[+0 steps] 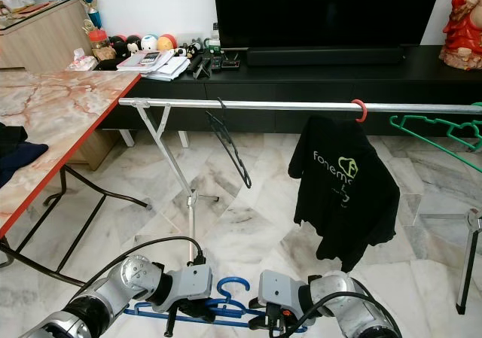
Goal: Hang hanger
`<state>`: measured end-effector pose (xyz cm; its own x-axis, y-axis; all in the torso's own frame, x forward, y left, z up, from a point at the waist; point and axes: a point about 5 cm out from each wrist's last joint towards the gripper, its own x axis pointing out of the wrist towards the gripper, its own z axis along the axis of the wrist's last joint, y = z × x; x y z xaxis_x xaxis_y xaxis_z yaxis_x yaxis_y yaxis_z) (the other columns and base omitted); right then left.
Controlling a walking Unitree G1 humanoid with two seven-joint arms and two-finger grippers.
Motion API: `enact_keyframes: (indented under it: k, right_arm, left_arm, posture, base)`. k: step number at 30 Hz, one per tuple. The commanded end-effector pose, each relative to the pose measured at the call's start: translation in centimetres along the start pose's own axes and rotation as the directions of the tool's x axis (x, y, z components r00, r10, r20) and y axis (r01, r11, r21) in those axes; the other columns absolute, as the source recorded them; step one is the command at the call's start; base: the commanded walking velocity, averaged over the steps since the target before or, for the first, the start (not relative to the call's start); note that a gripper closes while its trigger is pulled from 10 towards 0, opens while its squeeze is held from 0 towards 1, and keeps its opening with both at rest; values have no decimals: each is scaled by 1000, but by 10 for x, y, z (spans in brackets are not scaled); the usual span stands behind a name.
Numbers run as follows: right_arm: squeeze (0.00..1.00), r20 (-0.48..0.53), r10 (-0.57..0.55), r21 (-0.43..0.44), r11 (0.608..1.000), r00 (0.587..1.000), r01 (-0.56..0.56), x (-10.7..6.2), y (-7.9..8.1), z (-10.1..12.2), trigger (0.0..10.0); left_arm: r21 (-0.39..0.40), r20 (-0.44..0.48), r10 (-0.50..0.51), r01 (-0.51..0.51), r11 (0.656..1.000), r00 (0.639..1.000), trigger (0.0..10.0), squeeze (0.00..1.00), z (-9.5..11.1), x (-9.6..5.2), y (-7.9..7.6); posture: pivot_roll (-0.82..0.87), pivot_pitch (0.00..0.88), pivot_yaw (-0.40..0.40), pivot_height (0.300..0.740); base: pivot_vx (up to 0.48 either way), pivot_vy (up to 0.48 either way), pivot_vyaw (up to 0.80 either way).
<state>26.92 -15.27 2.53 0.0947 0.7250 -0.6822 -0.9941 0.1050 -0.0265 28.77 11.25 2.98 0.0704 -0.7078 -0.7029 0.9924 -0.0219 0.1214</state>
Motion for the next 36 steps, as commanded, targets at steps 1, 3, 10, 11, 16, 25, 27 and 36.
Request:
enact_keyframes:
  k: [1,3,10,11,16,25,27,36]
  right_arm:
    - [1000,-29,-6,-11,1000,1000,6,-1,1,-4,10000]
    - [1000,-24,-27,3,1000,999,27,-3,0,-6,10000]
    - [0,-60,-255,120,958,965,260,-11,-6,-27,10000]
    - [0,-78,-321,167,929,944,330,-12,-8,-33,10000]
    - [0,-157,-532,402,735,832,546,-4,0,-57,10000]
    - [0,-481,-531,711,229,698,665,32,84,-112,10000]
    - [0,-538,-521,705,153,663,693,32,96,-119,10000]
    - [0,-633,-503,688,-16,589,725,39,119,-126,10000]
  left_arm:
    - [1,-66,8,-8,1000,998,0,0,-16,-5,-6]
    - [-30,-92,28,-31,999,995,0,0,-26,-7,-10]
    - [-238,-242,304,-360,902,921,9608,0,-77,-21,-29]
    - [-286,-277,349,-424,859,895,9608,0,-86,-23,-35]
    - [-548,-431,456,-627,553,779,10000,0,-118,-20,-69]
    - [-698,-594,452,-705,122,666,10000,0,-138,-4,-122]
    - [-688,-617,449,-720,91,646,10000,0,-140,-6,-123]
    - [-663,-687,451,-745,-68,570,10000,0,-144,-8,-126]
  posture:
    - [22,52,56,740]
    - [22,52,56,740]
    - [31,46,51,740]
    - [32,45,51,740]
    - [30,28,50,740]
    - [45,0,40,740]
    - [42,0,43,740]
    - [19,0,54,740]
  base:
    - [0,0,0]
    - [0,0,0]
    - [0,0,0]
    - [0,0,0]
    - [0,0,0]
    - [0,0,0]
    - [0,0,0]
    - [0,0,0]
